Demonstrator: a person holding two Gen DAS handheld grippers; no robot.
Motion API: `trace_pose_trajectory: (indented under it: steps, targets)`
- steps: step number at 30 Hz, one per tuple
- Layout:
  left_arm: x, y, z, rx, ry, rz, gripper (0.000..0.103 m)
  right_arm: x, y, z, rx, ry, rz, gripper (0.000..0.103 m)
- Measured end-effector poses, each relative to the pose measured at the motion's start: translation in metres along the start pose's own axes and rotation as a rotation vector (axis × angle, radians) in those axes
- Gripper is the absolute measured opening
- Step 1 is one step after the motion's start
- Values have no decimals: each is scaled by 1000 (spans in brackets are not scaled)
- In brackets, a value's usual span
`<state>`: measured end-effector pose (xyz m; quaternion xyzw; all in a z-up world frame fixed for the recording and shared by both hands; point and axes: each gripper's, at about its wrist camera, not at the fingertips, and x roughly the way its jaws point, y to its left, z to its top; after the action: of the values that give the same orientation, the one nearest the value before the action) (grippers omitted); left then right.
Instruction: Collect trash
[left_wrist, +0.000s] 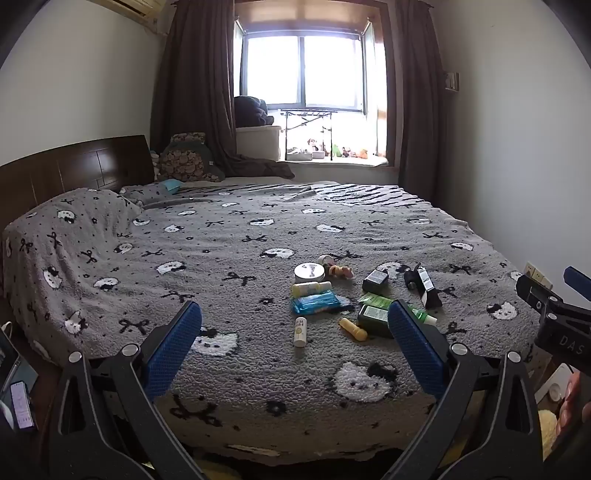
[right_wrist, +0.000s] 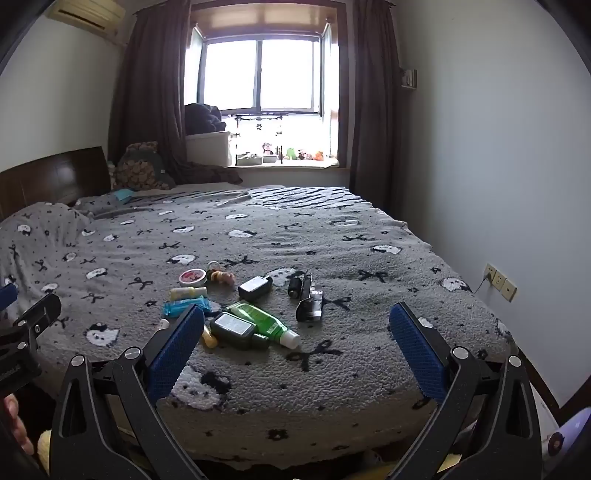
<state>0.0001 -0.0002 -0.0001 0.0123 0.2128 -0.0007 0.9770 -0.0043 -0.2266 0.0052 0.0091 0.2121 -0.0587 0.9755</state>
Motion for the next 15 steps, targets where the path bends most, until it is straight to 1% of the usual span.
trace_pose_trajectory:
  steps: [8, 9, 15]
  targets:
    - [1, -3, 1, 0, -4, 1, 96, -1, -1, 1, 3, 6, 0, 100]
    - [-1, 2, 1, -7, -9, 4, 96, -1, -2, 1, 3, 6, 0, 100]
    - [-3, 3, 3, -8, -10, 6, 96, 0, -1, 1, 4, 5, 2, 100]
